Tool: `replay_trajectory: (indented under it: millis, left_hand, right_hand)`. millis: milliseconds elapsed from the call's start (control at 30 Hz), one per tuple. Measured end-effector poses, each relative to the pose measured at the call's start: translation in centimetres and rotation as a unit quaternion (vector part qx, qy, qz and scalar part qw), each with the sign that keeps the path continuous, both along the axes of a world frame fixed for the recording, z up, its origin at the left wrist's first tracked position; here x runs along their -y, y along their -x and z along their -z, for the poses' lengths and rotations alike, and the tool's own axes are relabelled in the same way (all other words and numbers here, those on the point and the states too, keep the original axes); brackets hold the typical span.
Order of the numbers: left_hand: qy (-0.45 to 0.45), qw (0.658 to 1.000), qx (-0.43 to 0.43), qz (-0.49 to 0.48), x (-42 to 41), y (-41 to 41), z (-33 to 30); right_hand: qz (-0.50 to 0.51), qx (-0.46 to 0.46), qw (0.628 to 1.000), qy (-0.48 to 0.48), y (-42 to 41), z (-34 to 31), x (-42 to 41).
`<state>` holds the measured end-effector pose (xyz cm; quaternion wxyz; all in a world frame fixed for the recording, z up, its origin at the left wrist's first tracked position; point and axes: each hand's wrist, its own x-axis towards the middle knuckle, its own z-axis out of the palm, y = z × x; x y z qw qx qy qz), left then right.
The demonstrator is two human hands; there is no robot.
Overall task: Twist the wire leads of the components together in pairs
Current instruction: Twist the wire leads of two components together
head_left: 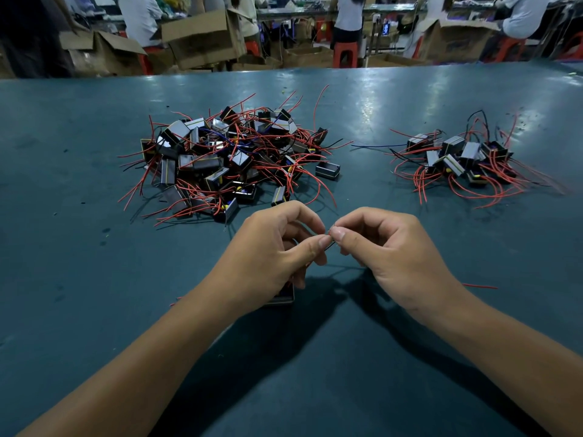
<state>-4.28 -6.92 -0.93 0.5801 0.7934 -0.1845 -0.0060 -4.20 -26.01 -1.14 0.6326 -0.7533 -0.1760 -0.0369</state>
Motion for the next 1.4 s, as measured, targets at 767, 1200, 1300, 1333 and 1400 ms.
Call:
replay_trajectory:
  millis: [767, 1200, 1300, 1333, 1400]
  left_hand:
    - [0.004, 1.000, -0.005, 0.002, 0.6, 0.6, -0.3]
    - [-0.199, 0.944, 0.263, 0.013, -1.0, -0.1, -1.2]
    - [-0.218, 0.916, 0.336, 0.015, -1.5, -0.5, -1.1]
    - [-0.219, 0.909, 0.356, 0.005, -1.5, -0.6, -1.1]
    - [-0.231, 0.889, 0.396, -0.011, -1.5, -0.6, -1.0]
  right_hand:
    - [-0.012, 0.008, 1.000, 0.027, 0.0, 0.2, -0.2]
    - [-0.035, -0.017, 0.999, 0.019, 0.0, -0.3, -0.2]
    - [-0.066, -0.030, 0.997, 0.014, 0.1, -0.6, -0.1]
    - [-0.075, -0.032, 0.997, 0.017, 0.2, -0.7, 0.0]
    - [-0.095, -0.036, 0.995, 0.024, 0.2, -1.0, 0.1]
